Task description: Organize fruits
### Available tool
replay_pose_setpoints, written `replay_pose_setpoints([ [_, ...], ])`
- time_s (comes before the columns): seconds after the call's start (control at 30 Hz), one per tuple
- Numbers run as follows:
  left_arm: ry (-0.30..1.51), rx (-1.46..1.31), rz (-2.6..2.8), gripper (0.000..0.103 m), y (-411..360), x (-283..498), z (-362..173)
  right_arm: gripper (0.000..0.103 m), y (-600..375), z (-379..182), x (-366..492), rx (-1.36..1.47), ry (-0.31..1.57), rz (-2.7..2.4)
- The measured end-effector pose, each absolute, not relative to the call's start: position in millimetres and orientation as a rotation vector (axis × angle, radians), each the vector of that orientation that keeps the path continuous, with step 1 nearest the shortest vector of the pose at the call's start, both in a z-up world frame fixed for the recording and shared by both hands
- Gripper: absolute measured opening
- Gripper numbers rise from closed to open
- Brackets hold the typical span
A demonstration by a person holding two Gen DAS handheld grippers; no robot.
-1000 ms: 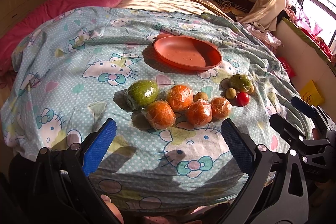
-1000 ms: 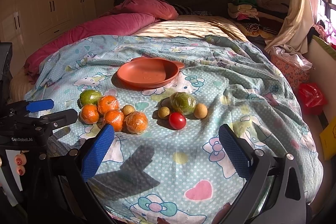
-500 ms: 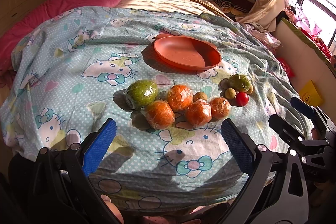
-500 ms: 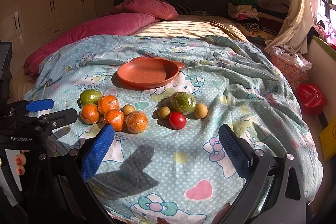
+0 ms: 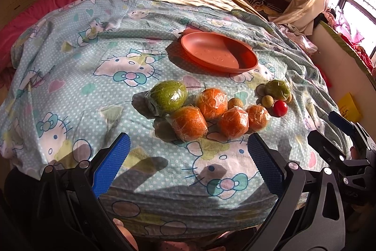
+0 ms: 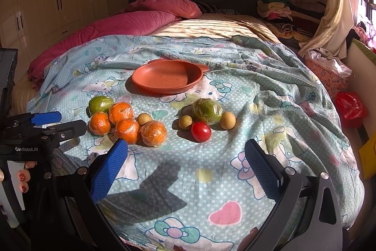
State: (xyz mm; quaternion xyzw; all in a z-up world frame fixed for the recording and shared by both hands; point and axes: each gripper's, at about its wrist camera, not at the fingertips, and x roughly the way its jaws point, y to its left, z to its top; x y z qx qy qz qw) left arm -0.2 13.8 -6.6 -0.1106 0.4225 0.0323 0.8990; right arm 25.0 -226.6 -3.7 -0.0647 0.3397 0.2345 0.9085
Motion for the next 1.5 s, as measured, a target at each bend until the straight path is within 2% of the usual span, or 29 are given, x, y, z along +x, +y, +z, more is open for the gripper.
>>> replay_pose_setpoints([
  [0.57, 0.948, -0.287, 0.027, 0.093, 36.3, 19.4, -31.0, 0.097, -188.6, -39.2, 57.5, -0.285, 0.773, 0.562],
  [0.6, 0.953, -0.285, 0.023, 0.09, 36.2, 20.9, -31.5, 0.095, -186.4, -40.3, 59.0, -0.292, 0.774, 0.572],
  [0.7, 0.96, -0.28, 0.015, 0.084, 35.7, 23.4, -33.4, 0.071, -179.4, -44.4, 63.7, -0.319, 0.776, 0.593],
  [0.8, 0.967, -0.281, 0.006, 0.076, 35.0, 24.8, -34.5, 0.069, -173.4, -47.0, 66.1, -0.333, 0.773, 0.621],
  [0.93, 0.977, -0.28, -0.01, 0.068, 33.8, 30.4, -36.2, 0.054, -167.4, -51.8, 71.3, -0.333, 0.8, 0.67],
  [1.23, 0.989, -0.274, -0.043, 0.056, 27.1, 41.0, -41.0, 0.044, -162.2, -58.8, 82.0, -0.304, 0.828, 0.749],
  [1.33, 0.991, -0.274, -0.051, 0.051, 25.2, 43.5, -43.1, 0.037, -162.2, -60.3, 83.2, -0.295, 0.829, 0.775],
  [1.5, 0.994, -0.277, -0.051, 0.044, 25.8, 47.6, -46.1, 0.036, -165.8, -59.0, 83.7, -0.271, 0.825, 0.786],
])
